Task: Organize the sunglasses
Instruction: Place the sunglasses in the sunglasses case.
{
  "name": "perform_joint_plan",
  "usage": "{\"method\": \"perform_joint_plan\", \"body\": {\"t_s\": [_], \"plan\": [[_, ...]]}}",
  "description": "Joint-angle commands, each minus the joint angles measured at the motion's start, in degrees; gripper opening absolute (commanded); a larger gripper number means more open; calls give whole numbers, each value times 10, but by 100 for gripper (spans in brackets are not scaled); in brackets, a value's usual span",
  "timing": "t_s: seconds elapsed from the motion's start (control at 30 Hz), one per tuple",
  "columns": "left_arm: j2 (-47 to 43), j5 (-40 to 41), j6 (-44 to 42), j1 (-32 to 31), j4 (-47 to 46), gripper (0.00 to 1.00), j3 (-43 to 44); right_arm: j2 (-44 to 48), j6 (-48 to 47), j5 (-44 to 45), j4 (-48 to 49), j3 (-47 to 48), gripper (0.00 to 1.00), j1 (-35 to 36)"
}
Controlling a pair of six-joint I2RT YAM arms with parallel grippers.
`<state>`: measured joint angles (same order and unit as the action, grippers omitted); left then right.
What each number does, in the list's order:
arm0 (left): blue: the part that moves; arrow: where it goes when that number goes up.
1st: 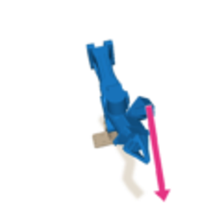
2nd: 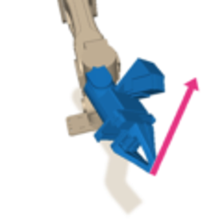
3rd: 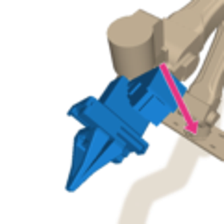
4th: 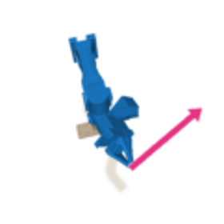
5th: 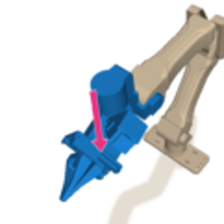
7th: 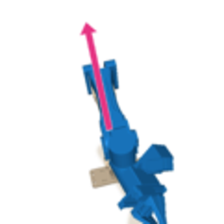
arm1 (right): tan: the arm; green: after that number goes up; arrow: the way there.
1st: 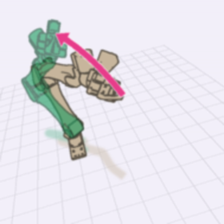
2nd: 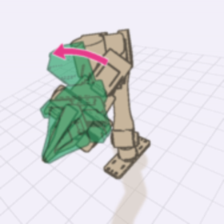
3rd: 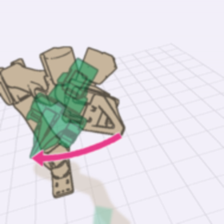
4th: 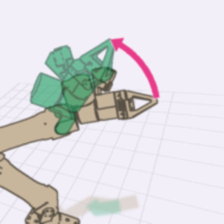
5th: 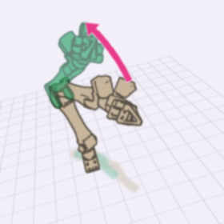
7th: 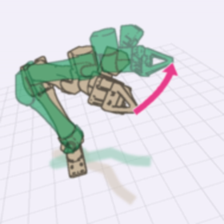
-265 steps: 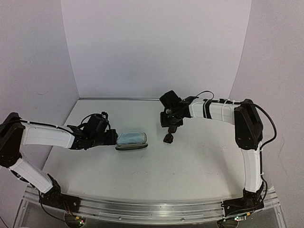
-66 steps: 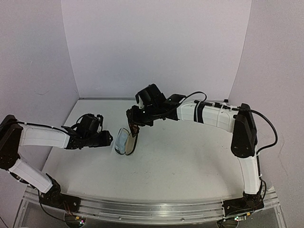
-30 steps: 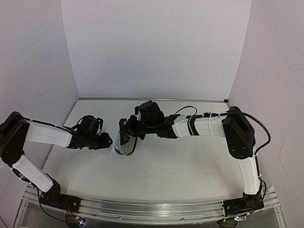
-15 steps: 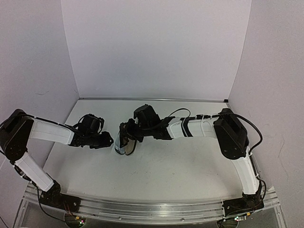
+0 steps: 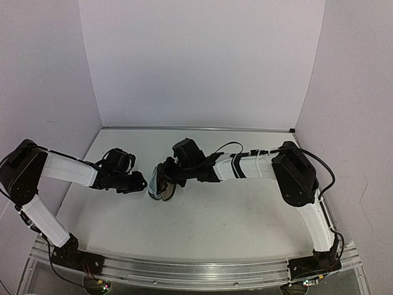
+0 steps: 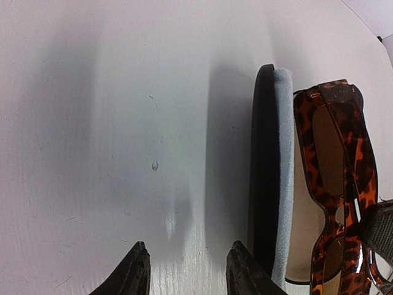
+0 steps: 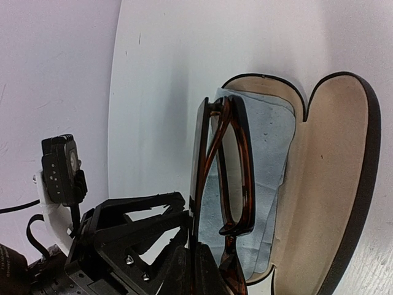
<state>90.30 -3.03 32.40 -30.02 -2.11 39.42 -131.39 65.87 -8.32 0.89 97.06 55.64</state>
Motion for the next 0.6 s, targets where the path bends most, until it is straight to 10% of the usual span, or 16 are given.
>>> {"method": "perform_joint_plan", "body": {"t_s": [0.0,0.57], "plan": [[3,-9,-13,5,-26,42,26,-9,5,11,4,35,0,1],[15,-33,-21,10,-32,43,31,-39,16,-3,0,67,0,-2]]}}
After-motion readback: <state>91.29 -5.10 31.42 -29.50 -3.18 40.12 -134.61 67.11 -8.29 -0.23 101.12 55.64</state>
